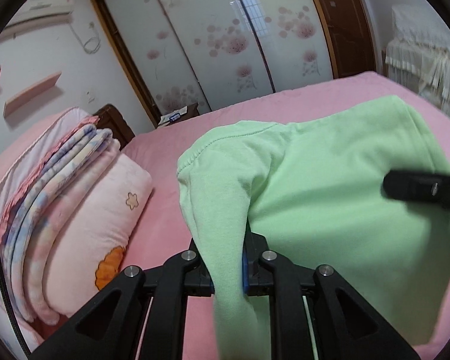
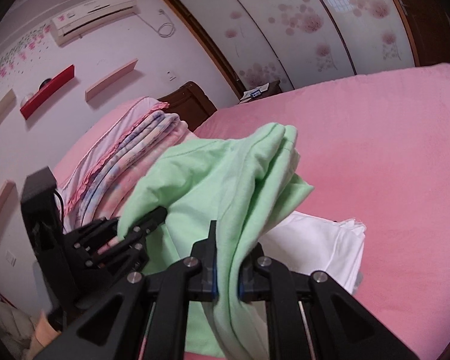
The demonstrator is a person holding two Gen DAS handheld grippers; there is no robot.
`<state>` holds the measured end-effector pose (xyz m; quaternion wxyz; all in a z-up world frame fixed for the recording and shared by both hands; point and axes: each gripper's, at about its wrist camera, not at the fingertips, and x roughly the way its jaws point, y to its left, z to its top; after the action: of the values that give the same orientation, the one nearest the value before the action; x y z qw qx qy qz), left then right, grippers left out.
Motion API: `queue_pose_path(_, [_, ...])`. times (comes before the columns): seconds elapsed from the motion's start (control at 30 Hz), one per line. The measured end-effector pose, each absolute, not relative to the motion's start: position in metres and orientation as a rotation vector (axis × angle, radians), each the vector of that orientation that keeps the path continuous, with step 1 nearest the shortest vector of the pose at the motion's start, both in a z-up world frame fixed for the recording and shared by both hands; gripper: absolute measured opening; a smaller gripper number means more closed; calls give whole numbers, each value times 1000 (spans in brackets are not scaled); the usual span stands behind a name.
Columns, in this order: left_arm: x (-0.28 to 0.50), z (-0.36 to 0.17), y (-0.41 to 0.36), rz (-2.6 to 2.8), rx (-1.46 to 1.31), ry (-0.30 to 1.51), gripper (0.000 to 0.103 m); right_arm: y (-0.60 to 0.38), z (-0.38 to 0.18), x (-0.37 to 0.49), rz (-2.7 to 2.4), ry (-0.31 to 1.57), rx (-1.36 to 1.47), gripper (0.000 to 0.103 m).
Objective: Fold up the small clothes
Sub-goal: 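Lift the folded shirt with both tools and carry it to the clothes stack, then lower the shirt onto the stack and open both tools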
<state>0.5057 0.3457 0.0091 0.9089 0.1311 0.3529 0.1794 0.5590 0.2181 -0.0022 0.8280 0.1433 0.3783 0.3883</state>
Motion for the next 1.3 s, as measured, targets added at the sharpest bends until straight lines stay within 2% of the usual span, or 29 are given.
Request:
queue_pose_path(0.07, [513, -1, 341, 377, 296, 718, 16, 218, -13, 567, 807, 801, 295, 8])
queue_pose_path(0.4, [544, -42, 329, 408, 361, 702, 19, 221, -46, 595, 711, 806, 182, 8])
queue_pose_path(0.57, [551, -55, 344, 452, 311, 727, 37, 233, -59, 602, 674, 817, 92, 9])
queue_pose_path(0.7, [550, -68, 365, 542, 255, 737, 42, 241, -79, 606, 637, 848, -10, 10])
queue_pose_path(0.87, [538, -73, 390, 581, 143, 703, 68, 245, -96, 605, 632, 848, -91, 14])
queue_pose_path(1.0, [526, -64, 405, 616, 52, 657, 74, 247, -91, 602, 620, 829, -111, 18])
queue_pose_path(1.07, [517, -58, 414, 628, -2, 627, 84, 244, -90, 602, 613, 837, -106, 19])
queue_pose_path(1.2, [497, -45, 426, 652, -64, 584, 86, 231, -82, 601, 604, 839, -61, 25])
queue_pose_path(1.3, [486, -40, 426, 669, -55, 596, 87, 217, -75, 593, 555, 819, -51, 37])
